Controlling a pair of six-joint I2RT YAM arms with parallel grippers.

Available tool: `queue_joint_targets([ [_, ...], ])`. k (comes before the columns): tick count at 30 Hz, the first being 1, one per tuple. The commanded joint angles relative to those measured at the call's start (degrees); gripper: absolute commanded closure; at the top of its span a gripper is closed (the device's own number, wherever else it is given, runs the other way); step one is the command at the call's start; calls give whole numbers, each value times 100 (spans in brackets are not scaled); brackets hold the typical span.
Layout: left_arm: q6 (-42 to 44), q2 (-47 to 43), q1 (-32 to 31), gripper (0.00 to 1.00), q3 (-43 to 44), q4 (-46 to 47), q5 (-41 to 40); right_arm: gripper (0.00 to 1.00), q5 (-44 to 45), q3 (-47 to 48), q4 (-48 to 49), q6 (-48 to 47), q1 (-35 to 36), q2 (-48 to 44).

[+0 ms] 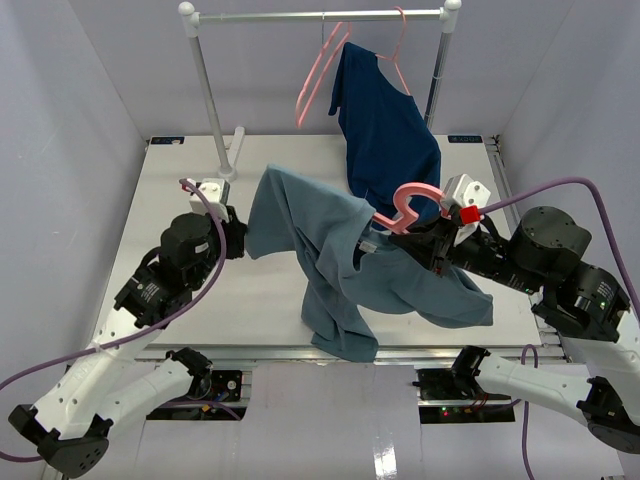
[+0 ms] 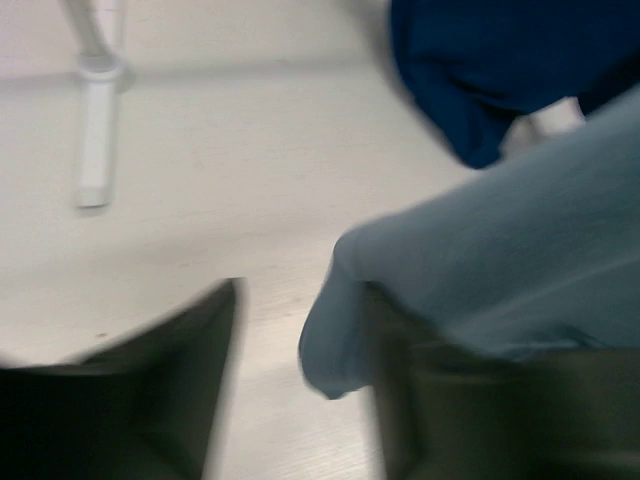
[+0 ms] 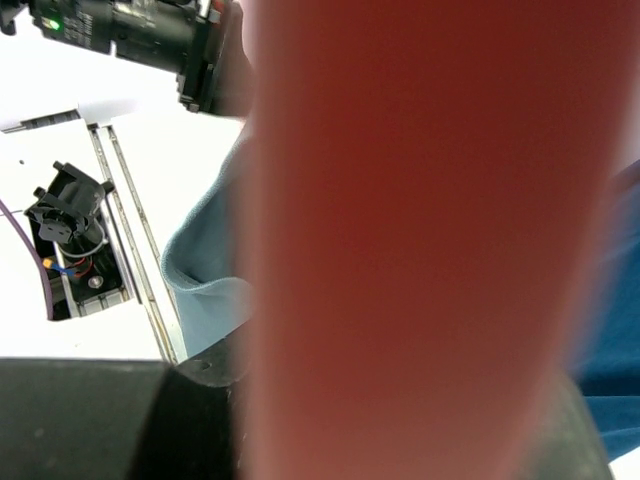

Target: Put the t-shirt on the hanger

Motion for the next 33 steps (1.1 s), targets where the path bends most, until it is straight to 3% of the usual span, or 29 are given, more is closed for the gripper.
queue_joint_targets([
  [1,50,-245,-17,18,-16,345,1802,92,-62,415,503,-53,27,-34],
  [3,-23,-232,-17,10,-3,374,2294,92,-153,506,477,-22,25,-36],
  [12,-249,-415,-17,11,-133,632,3399,92,-110,580,387,-55,32,-57],
  [20,-88,-835,-17,13,346,166,2712,92,56,502,311,-128,26,-131],
  [27,-478,-965,-17,12,49,555,3402,92,-75,395,438,-43,25,-187],
  [33,-346,-820,-17,12,-281,535,2511,92,-151,435,475,-20,32,-151],
])
